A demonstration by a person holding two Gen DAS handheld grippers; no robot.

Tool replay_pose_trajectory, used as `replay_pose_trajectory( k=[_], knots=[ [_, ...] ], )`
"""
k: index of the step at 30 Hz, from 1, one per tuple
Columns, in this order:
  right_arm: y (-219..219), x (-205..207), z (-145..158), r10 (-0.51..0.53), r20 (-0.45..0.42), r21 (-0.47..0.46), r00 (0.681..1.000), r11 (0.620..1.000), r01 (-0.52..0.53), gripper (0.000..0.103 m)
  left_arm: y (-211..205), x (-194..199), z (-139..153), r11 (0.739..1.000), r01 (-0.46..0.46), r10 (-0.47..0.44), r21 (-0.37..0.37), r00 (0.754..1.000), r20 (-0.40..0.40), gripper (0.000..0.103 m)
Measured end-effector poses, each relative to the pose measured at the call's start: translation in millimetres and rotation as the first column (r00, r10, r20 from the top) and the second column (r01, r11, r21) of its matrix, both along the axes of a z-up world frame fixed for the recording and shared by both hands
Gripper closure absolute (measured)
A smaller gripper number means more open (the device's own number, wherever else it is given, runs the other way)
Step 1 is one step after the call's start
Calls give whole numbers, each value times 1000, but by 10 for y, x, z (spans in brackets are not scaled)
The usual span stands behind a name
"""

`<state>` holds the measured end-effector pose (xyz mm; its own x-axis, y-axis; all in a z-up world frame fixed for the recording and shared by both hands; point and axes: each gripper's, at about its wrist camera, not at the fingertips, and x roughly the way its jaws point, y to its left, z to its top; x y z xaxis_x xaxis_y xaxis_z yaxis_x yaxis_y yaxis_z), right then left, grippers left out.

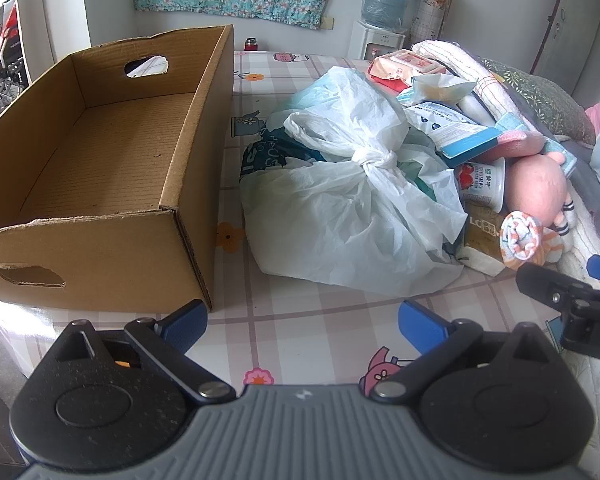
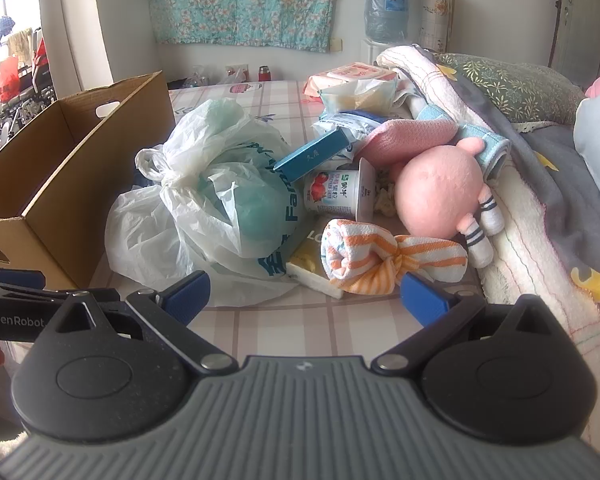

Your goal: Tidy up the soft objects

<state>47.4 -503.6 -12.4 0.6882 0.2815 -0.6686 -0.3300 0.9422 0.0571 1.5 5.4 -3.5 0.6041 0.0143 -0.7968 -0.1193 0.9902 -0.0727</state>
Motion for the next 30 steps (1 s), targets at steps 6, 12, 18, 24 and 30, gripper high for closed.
replay_pose_trajectory(
  k=[6, 12, 18, 24, 30],
  knots=[
    [14, -8, -10, 1, -2, 0, 1000, 1000, -1, 1, 1, -3, -14, 1000, -2, 2, 2, 1000, -4, 1],
    [23, -10, -14, -3, -4, -1, 1000, 1000, 3, 1, -3, -5, -25, 1000, -1, 1, 7, 1000, -5, 1],
    [-29, -8, -27, -18, -5, 10, 1000, 1000, 18, 1, -47, -6, -13, 1000, 20, -20, 20, 1000, -3, 1],
    [-184, 6, -39, -53, -2, 43, 999, 998, 53, 1, -173, -23, 79, 994, 95, -97, 47, 995, 30, 1],
    [-429, 131, 115, -90, 56, 83, 994, 993, 86, 1, -272, 112, 382, 979, 189, -195, 69, 977, 88, 1]
  ],
)
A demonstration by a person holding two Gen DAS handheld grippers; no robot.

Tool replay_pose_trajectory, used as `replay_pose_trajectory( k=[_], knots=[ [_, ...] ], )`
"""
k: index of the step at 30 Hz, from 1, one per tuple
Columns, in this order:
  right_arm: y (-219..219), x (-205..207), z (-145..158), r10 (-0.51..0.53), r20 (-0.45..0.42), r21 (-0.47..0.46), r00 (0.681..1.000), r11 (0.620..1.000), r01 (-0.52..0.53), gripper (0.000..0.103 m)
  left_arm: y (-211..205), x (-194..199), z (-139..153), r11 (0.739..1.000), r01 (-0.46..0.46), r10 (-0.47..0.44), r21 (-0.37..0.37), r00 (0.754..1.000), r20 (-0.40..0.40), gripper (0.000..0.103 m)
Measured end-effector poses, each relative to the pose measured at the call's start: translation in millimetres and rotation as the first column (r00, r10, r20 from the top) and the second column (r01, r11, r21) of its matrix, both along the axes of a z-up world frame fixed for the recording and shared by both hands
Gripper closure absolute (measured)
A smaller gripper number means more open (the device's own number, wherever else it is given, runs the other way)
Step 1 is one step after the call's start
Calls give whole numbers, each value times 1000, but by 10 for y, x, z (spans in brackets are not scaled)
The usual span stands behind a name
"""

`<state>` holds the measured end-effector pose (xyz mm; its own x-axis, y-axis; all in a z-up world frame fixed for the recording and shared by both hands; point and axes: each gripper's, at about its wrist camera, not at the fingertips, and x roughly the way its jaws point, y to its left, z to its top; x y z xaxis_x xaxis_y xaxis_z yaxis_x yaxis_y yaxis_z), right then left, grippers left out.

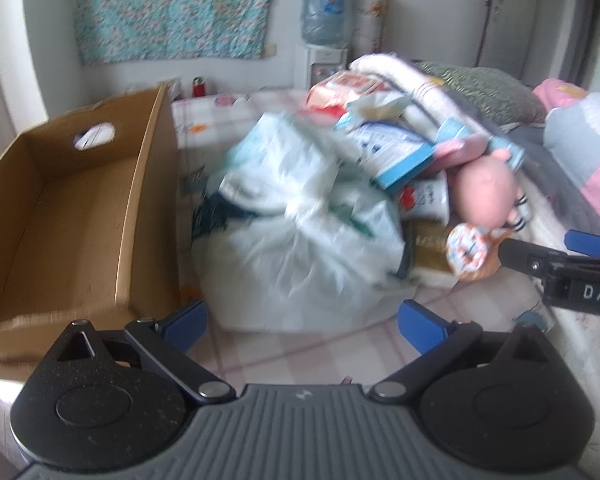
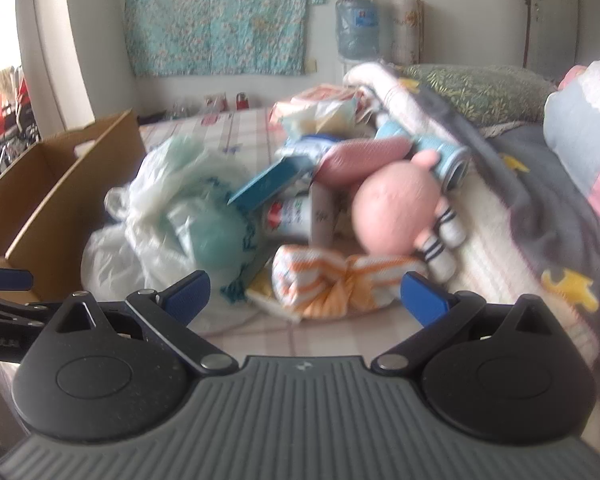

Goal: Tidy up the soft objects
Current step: 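Reach the right gripper into the pile and grasp the white-and-blue medicine box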

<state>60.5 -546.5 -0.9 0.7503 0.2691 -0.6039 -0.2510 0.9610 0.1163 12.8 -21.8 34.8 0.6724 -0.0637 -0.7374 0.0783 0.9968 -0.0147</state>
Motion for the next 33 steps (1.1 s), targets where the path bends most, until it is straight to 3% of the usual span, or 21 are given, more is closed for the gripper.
replay_pose_trajectory(
  k=[5, 8, 13, 20, 24, 33],
  knots=[
    [-244, 343, 234, -26, 59, 90, 998, 996, 21, 1, 23, 284, 228, 998, 27, -24, -55, 999, 41, 1],
    [-279, 633, 287, -14, 42, 177, 999, 984, 6, 4, 28, 429, 275, 998, -6, 11, -58, 997, 75, 1],
    [-163, 1255, 132, 30, -70, 300, 997, 954, -8, 24, 102, 591, 158, 995, -28, 34, -100, 998, 58, 1],
    [189, 1943, -328, 50, -229, 301, 972, 953, 22, 52, 222, 628, 106, 992, -47, 59, -119, 993, 102, 1],
    [212, 2048, -460, 75, -270, 352, 960, 935, 26, 74, 245, 650, 140, 993, -41, 54, -110, 991, 123, 1],
    [-181, 1765, -301, 94, -213, 470, 972, 882, 17, 82, 43, 785, 64, 989, 9, -2, -148, 999, 48, 17]
  ],
)
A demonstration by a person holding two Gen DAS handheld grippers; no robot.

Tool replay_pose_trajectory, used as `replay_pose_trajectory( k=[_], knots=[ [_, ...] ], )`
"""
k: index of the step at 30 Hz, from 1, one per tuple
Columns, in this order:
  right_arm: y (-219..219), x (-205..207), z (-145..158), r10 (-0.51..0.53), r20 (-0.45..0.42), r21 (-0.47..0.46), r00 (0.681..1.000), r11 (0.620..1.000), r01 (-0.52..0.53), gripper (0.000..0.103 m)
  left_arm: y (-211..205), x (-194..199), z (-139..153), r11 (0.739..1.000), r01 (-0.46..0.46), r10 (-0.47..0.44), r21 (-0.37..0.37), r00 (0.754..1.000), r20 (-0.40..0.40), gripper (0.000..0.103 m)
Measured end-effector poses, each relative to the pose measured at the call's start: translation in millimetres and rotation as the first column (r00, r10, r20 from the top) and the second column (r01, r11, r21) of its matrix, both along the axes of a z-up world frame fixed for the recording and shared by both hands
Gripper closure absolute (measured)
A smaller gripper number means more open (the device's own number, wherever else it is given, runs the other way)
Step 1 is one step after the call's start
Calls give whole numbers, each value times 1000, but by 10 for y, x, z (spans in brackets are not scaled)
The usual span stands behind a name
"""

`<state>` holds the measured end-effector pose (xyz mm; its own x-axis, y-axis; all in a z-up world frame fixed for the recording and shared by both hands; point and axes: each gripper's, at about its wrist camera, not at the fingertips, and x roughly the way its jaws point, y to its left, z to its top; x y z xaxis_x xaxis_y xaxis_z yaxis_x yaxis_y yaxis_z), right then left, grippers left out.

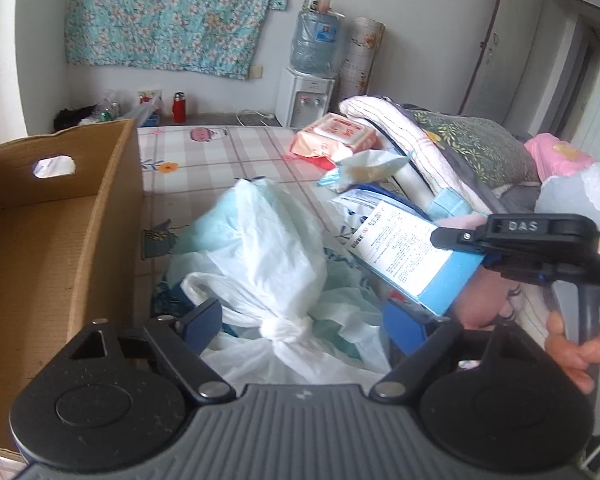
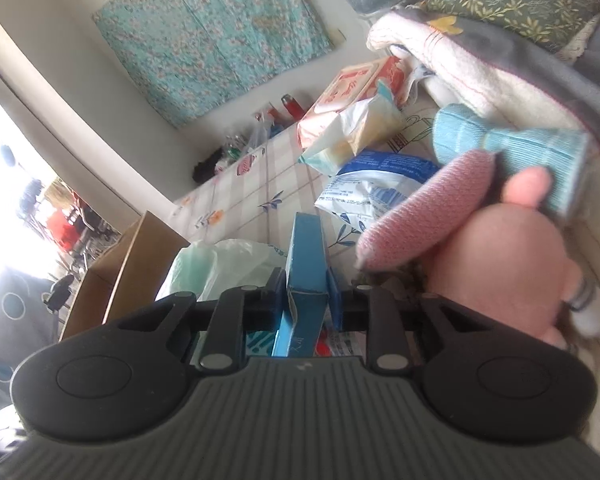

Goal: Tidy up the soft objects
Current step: 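Reach the right gripper into the pile and grasp the white-and-blue medicine box, then carry the medicine box with the right gripper and drop it into the cardboard box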

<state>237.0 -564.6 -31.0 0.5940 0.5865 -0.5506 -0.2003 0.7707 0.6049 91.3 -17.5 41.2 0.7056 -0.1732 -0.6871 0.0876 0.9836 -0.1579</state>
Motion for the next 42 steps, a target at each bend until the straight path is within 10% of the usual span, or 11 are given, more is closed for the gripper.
replay_pose_trajectory(
  k=[14, 42],
  knots=[
    [-656, -550, -303, -15, -71, 38, 997, 999, 18, 72, -712, 132, -355, 978, 184, -195, -98, 975, -111, 64],
    [-613, -313, -414, 42, -122, 86, 992, 996, -32, 69, -918, 587, -598, 949, 226, -267, -219, 947, -180, 53]
  ],
)
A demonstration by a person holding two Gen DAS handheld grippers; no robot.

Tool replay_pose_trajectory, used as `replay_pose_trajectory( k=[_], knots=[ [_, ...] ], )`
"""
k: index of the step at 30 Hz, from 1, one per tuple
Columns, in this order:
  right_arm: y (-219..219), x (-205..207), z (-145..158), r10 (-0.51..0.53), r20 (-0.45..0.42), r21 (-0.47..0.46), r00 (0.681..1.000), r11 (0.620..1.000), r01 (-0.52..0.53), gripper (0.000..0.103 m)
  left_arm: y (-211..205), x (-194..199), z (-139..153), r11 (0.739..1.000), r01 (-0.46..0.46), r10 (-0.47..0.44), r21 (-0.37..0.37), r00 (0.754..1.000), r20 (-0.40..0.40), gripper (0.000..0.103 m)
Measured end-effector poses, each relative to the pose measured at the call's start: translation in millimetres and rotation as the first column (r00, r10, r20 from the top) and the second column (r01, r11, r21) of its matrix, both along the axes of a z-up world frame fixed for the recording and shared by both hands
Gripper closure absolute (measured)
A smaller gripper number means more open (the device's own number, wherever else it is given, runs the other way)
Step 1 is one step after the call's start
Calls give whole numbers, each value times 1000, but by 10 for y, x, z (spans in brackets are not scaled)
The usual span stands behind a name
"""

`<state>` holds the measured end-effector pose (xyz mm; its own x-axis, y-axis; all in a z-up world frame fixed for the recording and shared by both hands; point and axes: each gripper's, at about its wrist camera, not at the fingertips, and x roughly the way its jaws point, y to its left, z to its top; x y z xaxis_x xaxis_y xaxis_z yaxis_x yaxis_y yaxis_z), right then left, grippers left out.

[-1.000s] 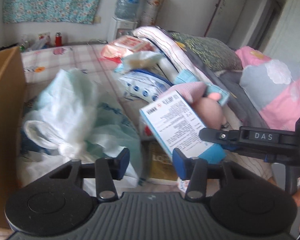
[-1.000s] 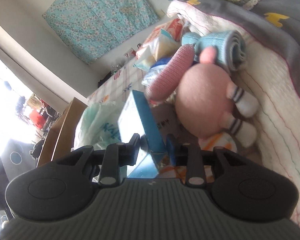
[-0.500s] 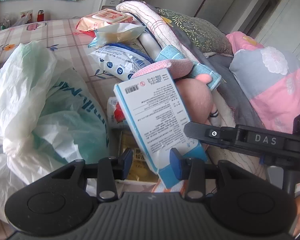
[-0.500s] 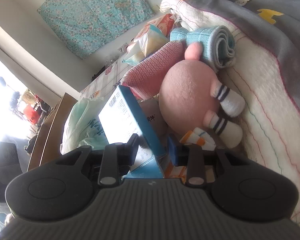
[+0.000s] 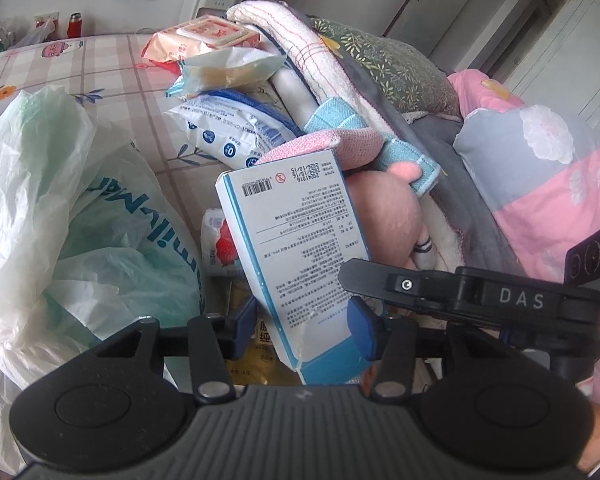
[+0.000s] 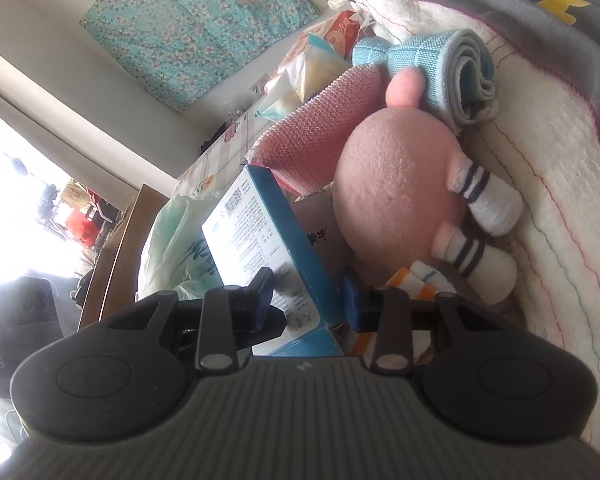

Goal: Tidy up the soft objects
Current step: 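Carry the medicine box with the right gripper and drop it into the cardboard box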

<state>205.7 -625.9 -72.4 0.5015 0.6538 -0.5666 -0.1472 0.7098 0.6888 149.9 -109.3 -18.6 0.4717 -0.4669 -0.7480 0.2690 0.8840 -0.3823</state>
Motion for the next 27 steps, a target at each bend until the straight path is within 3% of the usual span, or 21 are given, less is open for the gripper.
replay_pose_trajectory(
  k=[10, 16, 22, 27],
  knots=[
    [99, -188, 405, -9, 80, 21, 997, 1000, 8, 69, 176, -301, 461, 1000, -7, 8, -10, 992, 128, 52],
    [391, -280, 797, 35, 157, 37, 987, 998, -42, 69, 500, -549, 830, 998, -62, 62, -6, 970, 234, 49],
    [1199, -237, 1227, 161, 244, 64, 956, 981, -182, 69, 1204, -736, 1178, 976, -219, 208, 5, 931, 301, 49],
    [2193, -167, 1434, 306, 260, 86, 916, 937, -338, 69, 1982, -821, 1317, 919, -393, 368, 16, 875, 316, 49]
  ],
)
